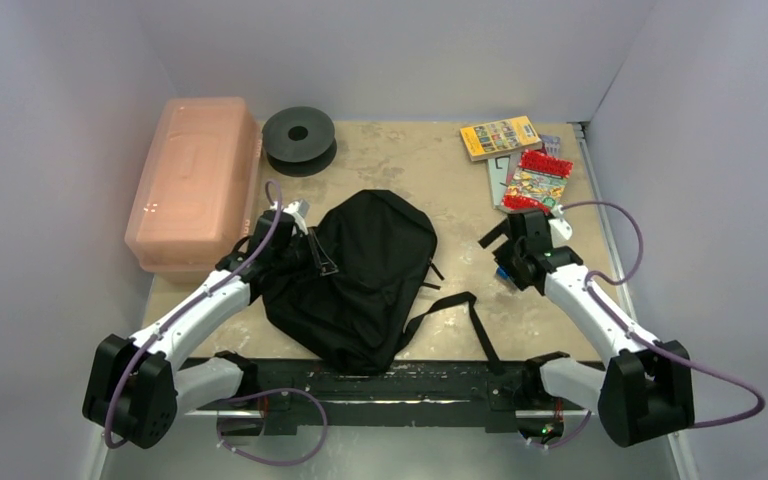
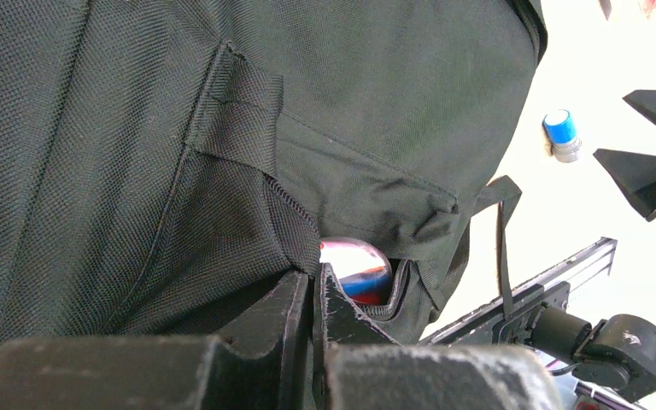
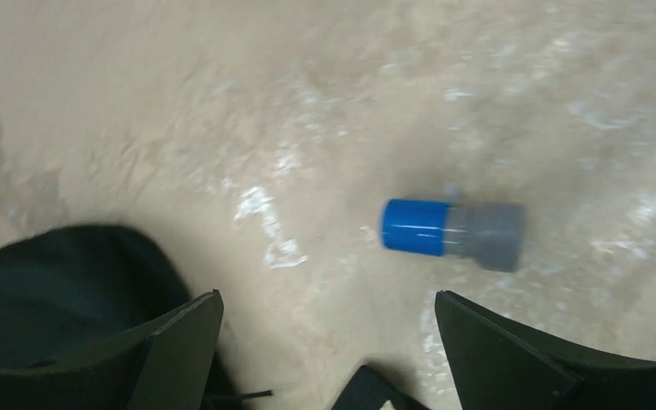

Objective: Pack the student bag
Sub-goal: Pick up the stationery from the center of the board.

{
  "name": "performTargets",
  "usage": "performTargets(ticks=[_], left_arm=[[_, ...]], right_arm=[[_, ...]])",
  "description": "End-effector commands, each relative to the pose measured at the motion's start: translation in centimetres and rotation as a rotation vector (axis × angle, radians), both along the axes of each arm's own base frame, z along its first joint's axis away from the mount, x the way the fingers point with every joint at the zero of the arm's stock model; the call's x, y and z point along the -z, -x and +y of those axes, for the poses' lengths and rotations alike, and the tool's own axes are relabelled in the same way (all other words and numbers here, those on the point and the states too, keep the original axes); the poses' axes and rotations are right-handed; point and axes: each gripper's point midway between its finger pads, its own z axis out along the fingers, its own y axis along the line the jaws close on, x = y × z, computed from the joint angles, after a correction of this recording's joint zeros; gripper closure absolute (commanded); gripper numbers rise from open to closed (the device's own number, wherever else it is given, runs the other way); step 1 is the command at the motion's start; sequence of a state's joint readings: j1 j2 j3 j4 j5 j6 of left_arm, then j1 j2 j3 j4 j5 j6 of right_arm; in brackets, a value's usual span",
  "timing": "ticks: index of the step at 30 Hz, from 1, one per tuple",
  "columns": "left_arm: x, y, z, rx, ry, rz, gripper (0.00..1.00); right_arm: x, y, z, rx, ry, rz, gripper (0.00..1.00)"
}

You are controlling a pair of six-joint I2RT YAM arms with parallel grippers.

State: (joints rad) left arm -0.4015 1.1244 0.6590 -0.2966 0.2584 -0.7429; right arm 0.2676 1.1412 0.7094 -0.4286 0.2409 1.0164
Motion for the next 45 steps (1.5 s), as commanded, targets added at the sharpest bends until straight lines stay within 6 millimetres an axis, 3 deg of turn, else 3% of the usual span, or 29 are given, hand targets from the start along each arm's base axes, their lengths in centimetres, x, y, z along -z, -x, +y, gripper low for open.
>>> performTargets(ticks=[1,8,18,25,32,41,45], left_arm=[[-1.8,-1.1,-0.9,0.018,0.045,-0.056,1.00],[-2.0,-1.2,-1.1,0.029,0.050,-0.059,1.00],[-2.4,-0.8,-1.0,0.033,0.052,-0.069,1.00],[-2.5,-0.5,-0.9,0.030,0.060,-0.068,1.00],[-2.8,-0.6,-0.8,0.025,0.055,-0.073,1.00],[-2.9,-0.5,-0.8,0.025,0.055,-0.072,1.00],[-2.7,-0.4,-0.6,0.021,0.049,-0.070,1.00]], right_arm=[[1.8,4.0,-4.8,0.286,0.025,0.116,0.01],[0.2,4.1,-5.7,0.355,-0.026,0.045,0.01],[2.8,2.4,-4.7,0.357,-0.124,0.089,0.01],[4.3,1.8,-5.7,0.404,-0.136,0.099,0.01],[4.4,0.9,-7.5,0.441,-0.110,0.073,0.01],[5.0,0.7,-8.0,0.422,-0.072,0.108,0.02],[6.0,0.9,-7.7,0.324,-0.024,0.156,0.03]])
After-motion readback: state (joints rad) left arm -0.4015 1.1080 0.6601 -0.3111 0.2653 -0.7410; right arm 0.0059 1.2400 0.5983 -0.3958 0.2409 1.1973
